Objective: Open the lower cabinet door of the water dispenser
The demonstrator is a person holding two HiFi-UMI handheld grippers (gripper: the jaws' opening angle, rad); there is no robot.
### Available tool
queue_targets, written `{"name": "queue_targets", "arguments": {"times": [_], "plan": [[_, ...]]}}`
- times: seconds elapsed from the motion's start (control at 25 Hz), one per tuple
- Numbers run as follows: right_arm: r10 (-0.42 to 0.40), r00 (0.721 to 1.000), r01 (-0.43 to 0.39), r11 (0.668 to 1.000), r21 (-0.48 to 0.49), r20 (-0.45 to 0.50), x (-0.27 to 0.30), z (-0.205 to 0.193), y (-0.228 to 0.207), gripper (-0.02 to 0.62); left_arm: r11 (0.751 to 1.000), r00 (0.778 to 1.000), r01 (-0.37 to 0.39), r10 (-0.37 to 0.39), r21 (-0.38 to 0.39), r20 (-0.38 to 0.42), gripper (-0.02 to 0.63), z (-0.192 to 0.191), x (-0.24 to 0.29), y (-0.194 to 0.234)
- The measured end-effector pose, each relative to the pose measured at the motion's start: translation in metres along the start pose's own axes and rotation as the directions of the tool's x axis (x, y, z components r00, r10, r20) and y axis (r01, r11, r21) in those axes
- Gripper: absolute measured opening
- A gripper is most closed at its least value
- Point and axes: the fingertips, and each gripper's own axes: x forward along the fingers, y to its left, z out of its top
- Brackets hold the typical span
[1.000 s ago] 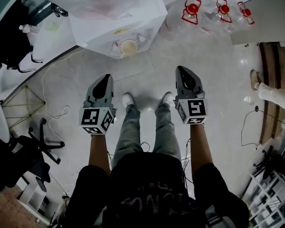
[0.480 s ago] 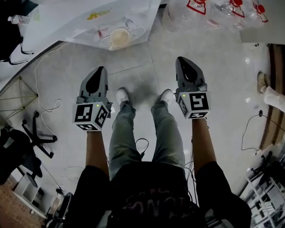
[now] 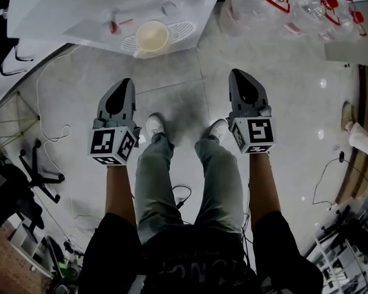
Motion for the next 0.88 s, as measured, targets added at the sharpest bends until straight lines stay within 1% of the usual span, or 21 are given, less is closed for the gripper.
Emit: {"name": "queue_targets", "arguments": {"times": [0.24,0.36,0.76,0.88], "plan": [[0.012,1.000,-0.012,1.000,-0.023,-0.003,0.029,-0.034,-0.001,0.014,1.000,1.000,-0.010,0.010,0.016,0.008,0.011,-0.035,0.020,0.020],[0.018,1.000,-0.018,0.999,-0.032,0.023,0.049,-0.043,-0.001,0.014,1.000,1.000,-0.012,0.011,0.029,0.016,0.009,-0.050,0.033,0.030],[0.042,0.998,-0.039,0.998,-0.053,0.050,0.112,-0.099,-0.012,0.014,0.998,0.999,-0.024,0.023,0.057,0.027,0.011,-0.114,0.082,0.062],[0.049,0.997,-0.044,0.996,-0.083,0.053,0.130,-0.117,-0.015,0.014,0.997,0.999,-0.028,0.025,0.068,0.035,0.010,-0.132,0.097,0.069]]}}
